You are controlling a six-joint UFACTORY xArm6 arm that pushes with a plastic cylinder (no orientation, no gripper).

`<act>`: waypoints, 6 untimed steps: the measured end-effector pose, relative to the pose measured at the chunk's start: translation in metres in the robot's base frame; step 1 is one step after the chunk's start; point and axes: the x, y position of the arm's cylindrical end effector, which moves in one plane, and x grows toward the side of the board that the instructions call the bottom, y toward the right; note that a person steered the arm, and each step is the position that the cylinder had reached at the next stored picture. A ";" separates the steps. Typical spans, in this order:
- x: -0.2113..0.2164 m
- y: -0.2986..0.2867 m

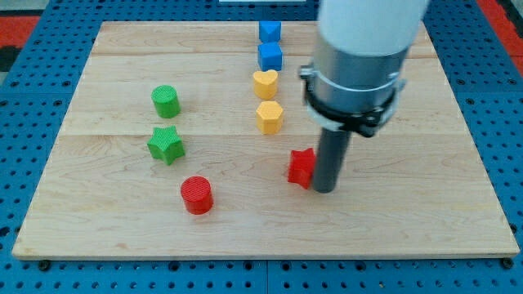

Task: Place the red circle below the green star

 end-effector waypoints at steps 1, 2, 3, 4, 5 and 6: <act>-0.001 -0.021; 0.013 -0.043; 0.030 -0.098; 0.017 -0.156; 0.016 -0.165; 0.006 -0.129</act>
